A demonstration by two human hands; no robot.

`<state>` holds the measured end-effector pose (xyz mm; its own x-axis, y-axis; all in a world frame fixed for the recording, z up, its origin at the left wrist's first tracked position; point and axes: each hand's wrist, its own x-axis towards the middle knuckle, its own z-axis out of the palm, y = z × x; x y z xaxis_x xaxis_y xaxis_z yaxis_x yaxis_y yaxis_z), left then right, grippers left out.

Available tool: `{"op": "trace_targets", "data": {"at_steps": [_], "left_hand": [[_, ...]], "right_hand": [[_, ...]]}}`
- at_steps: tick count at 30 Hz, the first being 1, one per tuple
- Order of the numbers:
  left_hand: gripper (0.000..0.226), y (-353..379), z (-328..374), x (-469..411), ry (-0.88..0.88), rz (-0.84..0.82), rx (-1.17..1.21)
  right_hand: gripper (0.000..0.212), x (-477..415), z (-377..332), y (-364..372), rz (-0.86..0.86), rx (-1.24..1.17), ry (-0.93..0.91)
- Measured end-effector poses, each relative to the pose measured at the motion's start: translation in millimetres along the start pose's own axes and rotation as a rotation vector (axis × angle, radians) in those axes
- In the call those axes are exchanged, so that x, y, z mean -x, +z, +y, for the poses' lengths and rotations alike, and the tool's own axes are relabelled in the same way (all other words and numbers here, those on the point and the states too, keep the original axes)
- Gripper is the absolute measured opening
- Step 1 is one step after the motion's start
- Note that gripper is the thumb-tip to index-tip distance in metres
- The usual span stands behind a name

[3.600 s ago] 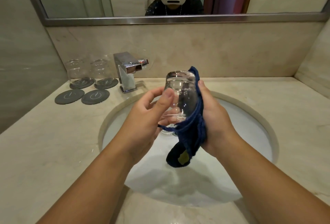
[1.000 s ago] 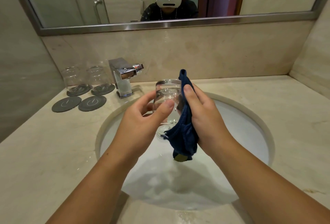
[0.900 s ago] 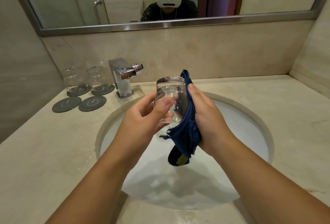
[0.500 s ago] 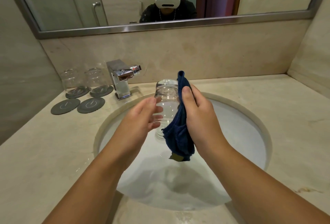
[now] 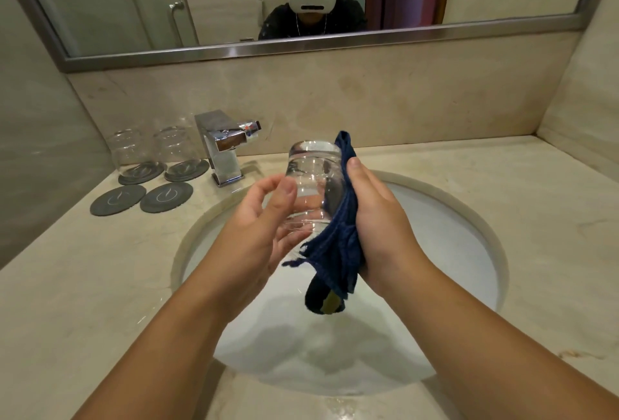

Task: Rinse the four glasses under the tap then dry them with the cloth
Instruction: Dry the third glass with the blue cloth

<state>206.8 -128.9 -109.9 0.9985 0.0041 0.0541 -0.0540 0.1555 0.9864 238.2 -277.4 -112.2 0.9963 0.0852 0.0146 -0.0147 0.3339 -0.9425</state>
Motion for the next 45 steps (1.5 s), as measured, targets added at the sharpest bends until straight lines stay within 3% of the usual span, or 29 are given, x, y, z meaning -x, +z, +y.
{"op": "trace_targets", "data": {"at_steps": [3,5,8,12,18,22,26,29,32,37,41,45], "left_hand": [[0.059,-3,-4,-3,0.036,0.016,-0.167],[0.046,-4,-5,-5,0.056,0.06,-0.285],[0.032,-3,-4,-5,0.038,0.101,-0.251],[0.046,0,-5,1,0.069,0.03,-0.334],[0.036,0,0,4,0.115,-0.029,-0.182],[0.064,-2,-3,1,0.037,-0.005,-0.006],[0.066,-3,-7,-3,0.053,0.013,-0.084],[0.049,-3,-7,-8,0.084,0.089,-0.201],[0.039,-1,-6,-9,0.087,0.143,-0.161],[0.041,2,-3,3,0.14,0.082,-0.327],[0.038,2,-1,4,0.161,0.06,-0.231],[0.061,3,-1,3,0.05,0.002,-0.012]], "right_hand": [[0.034,-1,2,0,0.034,0.091,-0.097],[0.033,0,1,-1,0.036,0.184,-0.183],[0.037,2,-1,-2,0.01,0.321,-0.293],[0.041,2,4,-3,-0.036,0.399,-0.375],[0.034,-2,0,-1,0.031,0.177,-0.177],[0.035,-1,-1,1,0.026,-0.009,0.022],[0.032,1,1,1,0.047,0.078,-0.102],[0.033,3,-1,0,0.054,0.225,-0.249],[0.041,5,0,-1,0.011,0.35,-0.353],[0.044,3,5,-2,-0.03,0.441,-0.48],[0.04,0,5,-1,-0.005,0.329,-0.405],[0.035,3,-2,3,0.025,0.133,-0.209]]}}
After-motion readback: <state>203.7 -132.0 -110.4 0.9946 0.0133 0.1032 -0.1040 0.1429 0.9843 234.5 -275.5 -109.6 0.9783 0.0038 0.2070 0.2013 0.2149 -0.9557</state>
